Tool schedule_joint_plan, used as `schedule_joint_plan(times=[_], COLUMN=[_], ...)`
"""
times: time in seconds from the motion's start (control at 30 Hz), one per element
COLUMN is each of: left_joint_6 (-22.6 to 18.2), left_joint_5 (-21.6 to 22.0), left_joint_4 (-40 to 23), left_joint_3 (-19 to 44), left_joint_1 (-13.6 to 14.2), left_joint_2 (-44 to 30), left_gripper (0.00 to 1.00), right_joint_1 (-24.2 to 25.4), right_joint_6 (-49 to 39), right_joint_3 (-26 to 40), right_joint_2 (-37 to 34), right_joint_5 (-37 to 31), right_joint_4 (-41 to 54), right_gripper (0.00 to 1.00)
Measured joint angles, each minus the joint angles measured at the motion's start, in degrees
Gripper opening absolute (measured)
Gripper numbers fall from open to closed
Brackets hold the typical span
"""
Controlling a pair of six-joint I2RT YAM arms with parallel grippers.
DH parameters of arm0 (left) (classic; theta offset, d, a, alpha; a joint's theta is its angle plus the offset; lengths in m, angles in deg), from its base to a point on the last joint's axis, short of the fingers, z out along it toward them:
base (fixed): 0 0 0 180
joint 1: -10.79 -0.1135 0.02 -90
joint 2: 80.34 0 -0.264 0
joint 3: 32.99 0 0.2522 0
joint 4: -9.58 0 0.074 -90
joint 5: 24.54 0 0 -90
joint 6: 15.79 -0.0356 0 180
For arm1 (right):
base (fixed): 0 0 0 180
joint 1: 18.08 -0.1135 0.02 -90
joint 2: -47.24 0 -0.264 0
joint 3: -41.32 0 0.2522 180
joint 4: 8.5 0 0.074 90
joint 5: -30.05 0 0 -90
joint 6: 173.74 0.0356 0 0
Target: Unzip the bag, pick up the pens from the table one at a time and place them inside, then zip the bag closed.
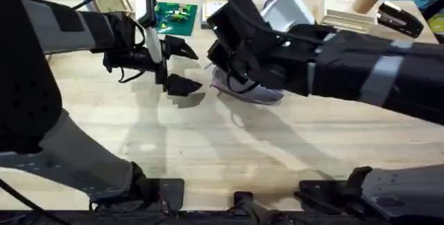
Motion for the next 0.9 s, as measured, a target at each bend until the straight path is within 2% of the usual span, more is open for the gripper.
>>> schedule_joint_plan(times=[0.47,0.9], left_joint_6=[0.0,1.1], left_joint_5=[-3.3,-4.2], left_joint_4=[0.0,6.2], left_joint_3=[0.0,0.0], left_joint_1=[0.6,8.1], left_joint_2=[0.0,-1.4], left_gripper=[0.993,0.992], right_joint_1=[0.3,0.3], right_joint_6=[0.0,0.0], right_joint_3=[-0.4,-0.8], right_joint_2=[1.6,3.1], right_joint_5=[0.6,1.6], right_joint_4=[0.2,0.6], right_gripper=[0.032,0.03])
